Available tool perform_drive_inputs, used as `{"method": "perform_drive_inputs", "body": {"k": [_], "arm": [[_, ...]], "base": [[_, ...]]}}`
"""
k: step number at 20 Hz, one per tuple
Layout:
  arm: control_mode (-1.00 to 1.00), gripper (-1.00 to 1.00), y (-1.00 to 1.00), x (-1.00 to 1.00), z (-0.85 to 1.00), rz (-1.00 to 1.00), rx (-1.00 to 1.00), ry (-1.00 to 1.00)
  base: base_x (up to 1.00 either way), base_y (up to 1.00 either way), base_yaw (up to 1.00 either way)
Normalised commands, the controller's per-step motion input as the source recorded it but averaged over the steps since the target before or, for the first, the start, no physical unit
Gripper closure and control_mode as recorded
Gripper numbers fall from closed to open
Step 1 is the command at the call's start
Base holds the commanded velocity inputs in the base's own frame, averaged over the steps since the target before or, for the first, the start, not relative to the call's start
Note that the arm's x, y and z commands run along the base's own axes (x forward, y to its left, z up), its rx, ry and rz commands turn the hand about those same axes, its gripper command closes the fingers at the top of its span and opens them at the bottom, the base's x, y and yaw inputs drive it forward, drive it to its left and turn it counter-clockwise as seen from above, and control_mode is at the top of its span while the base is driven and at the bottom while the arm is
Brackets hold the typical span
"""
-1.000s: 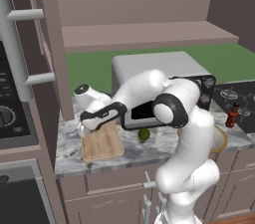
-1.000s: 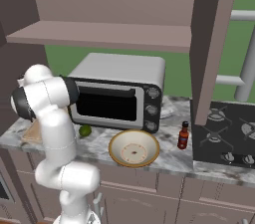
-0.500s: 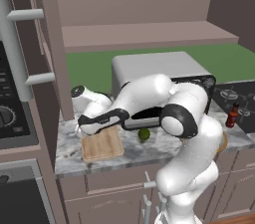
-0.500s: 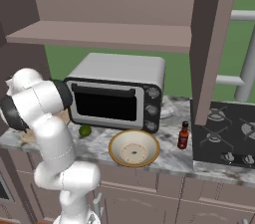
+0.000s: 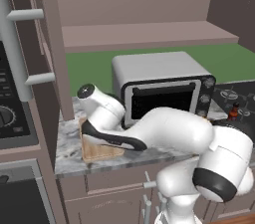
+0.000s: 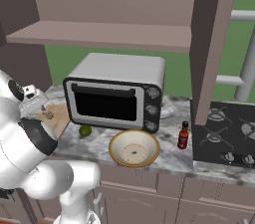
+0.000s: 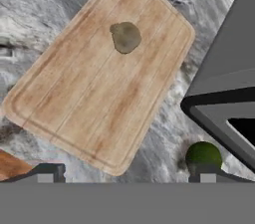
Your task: Open the cabinet. Place the bowl and condiment on the counter. Then place the lime and garlic on the cutting board.
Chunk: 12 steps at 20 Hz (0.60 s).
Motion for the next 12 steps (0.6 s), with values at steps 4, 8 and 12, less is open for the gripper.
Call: {"method": "perform_drive_inputs", "body": {"k": [4, 8, 12], "arm": [[-1.0, -1.0, -0.7, -0.84, 0.59, -0.18, 0.12, 0.0], [-1.0, -1.0, -0.72, -0.89, 0.09, -0.19, 0.14, 0.0], [-1.0, -1.0, -0.66, -0.25, 0.0, -0.17, 0.08, 0.0]], "base": [[0.0, 0.0, 0.0], [0.0, 0.0, 0.0], [0.0, 0.0, 0.0]]}}
